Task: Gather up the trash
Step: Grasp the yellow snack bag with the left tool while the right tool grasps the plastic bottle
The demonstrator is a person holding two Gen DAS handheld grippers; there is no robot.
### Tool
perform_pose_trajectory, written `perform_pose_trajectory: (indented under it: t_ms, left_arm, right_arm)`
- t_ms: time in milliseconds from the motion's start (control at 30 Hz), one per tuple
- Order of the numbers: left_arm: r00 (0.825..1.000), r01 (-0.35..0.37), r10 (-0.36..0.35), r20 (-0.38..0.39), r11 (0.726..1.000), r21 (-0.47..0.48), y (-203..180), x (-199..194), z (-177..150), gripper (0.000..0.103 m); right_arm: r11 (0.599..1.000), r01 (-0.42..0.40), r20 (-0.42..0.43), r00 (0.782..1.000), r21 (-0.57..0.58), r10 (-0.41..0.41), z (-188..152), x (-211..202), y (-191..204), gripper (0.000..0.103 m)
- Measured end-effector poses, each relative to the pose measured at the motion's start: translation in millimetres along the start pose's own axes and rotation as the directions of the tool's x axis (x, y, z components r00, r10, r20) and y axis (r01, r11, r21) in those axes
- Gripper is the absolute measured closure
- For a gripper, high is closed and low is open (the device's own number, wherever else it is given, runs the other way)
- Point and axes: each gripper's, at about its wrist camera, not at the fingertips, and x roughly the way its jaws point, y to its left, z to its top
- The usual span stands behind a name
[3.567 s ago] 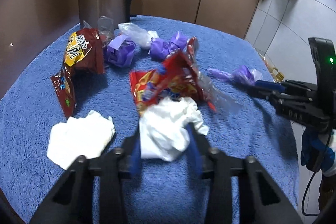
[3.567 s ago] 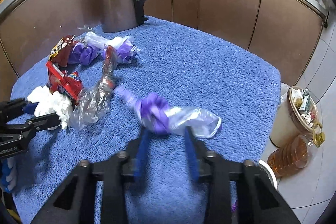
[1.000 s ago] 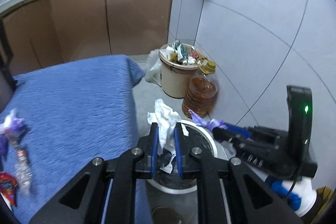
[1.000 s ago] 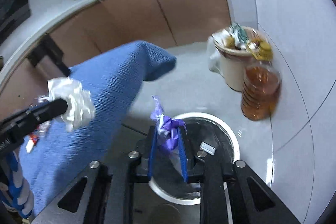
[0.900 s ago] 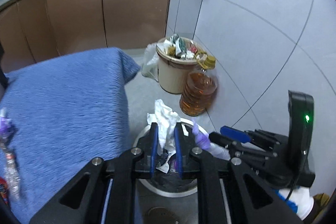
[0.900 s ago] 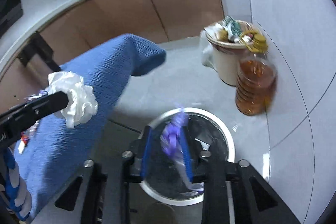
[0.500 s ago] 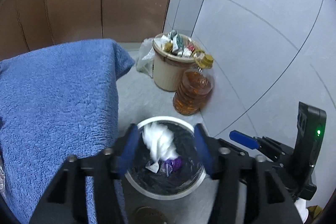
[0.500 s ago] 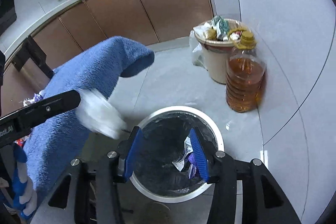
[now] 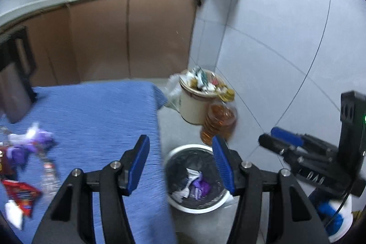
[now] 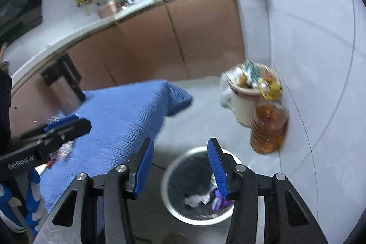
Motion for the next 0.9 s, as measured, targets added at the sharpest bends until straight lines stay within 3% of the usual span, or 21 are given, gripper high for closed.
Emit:
perform_pose_trajectory:
  t_ms: [167,400,533,667,800,900]
  left_arm:
    - [0.993,-0.088,0.090,0.075,0.996,-0.027,44.3,-59.0,-8.9,0.048]
    - [0.963,-0.225,0.242,0.119,0.965,-0.135,134.8,-120.7,-32.7,0.040]
    - [0.933,-0.332,0.354,0.061,0.916,-0.226,206.0,-129.1,-53.2,0.040]
    - [0.914,-0.392,0.404,-0.018,0.874,-0.286,266.3,-125.0,-72.4,0.040]
    - [0.922,-0.383,0.379,-0.079,0.860,-0.338,306.9,-107.5,-84.6,0.040]
    - [0.919,-0.392,0.379,-0.106,0.859,-0.330,316.2,-90.3,-86.8,0.040]
  right_arm:
    - [0.994,-0.085,0.044,0.995,-0.066,0.088,20.0,-15.0,48.6,0.054]
    - [0.963,-0.225,0.015,0.973,-0.151,0.229,42.7,-3.7,119.6,0.049]
    - [0.940,-0.294,-0.057,0.956,-0.174,0.289,47.0,30.3,157.1,0.049]
    - [0.918,-0.355,-0.154,0.931,-0.175,0.331,41.0,72.0,189.9,0.049]
    - [0.904,-0.401,-0.275,0.895,-0.147,0.352,28.0,129.2,217.1,0.049]
    - [0.903,-0.406,-0.350,0.873,-0.139,0.338,16.0,174.2,236.8,0.049]
